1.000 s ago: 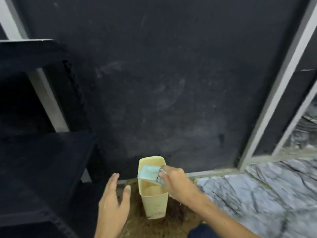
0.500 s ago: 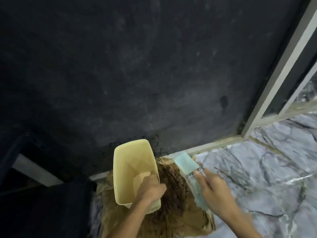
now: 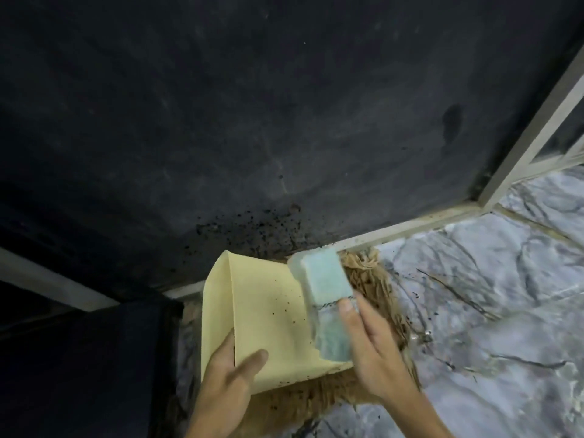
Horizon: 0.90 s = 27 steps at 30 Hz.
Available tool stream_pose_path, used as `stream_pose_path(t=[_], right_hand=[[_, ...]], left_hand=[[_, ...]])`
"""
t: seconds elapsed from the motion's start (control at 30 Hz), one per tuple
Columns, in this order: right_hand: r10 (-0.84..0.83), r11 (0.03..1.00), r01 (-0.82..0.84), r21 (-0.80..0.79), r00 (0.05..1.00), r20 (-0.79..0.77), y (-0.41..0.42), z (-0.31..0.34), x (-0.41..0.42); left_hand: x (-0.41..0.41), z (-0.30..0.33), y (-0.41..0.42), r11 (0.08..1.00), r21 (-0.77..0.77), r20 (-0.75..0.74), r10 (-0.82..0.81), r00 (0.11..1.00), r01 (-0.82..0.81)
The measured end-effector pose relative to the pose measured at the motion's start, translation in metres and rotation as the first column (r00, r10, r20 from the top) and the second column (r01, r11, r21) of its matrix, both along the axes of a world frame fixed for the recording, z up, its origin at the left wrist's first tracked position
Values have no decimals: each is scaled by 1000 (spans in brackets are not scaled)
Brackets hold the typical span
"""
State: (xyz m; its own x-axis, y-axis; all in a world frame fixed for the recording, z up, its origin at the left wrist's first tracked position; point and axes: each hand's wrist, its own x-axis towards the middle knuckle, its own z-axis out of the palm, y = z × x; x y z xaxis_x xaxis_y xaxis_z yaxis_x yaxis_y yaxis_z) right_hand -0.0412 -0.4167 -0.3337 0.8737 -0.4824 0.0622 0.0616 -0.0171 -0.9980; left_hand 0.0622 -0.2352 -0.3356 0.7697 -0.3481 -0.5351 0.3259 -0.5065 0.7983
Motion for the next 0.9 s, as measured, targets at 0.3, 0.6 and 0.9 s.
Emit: stream_pose_path(t=[0.3, 0.6, 0.9], right_hand=[[82, 608, -338, -718, 927, -367, 59, -73, 76], [79, 713, -525, -464, 718, -692, 1, -96, 67], [-92, 748, -175, -640, 928, -362, 10, -116, 98]], left_hand=[[13, -26, 24, 975, -202, -21, -100, 995, 93], [18, -42, 30, 984, -178, -141, -12, 990, -14], [6, -39, 28, 979, -195, -186, 16, 982, -53]])
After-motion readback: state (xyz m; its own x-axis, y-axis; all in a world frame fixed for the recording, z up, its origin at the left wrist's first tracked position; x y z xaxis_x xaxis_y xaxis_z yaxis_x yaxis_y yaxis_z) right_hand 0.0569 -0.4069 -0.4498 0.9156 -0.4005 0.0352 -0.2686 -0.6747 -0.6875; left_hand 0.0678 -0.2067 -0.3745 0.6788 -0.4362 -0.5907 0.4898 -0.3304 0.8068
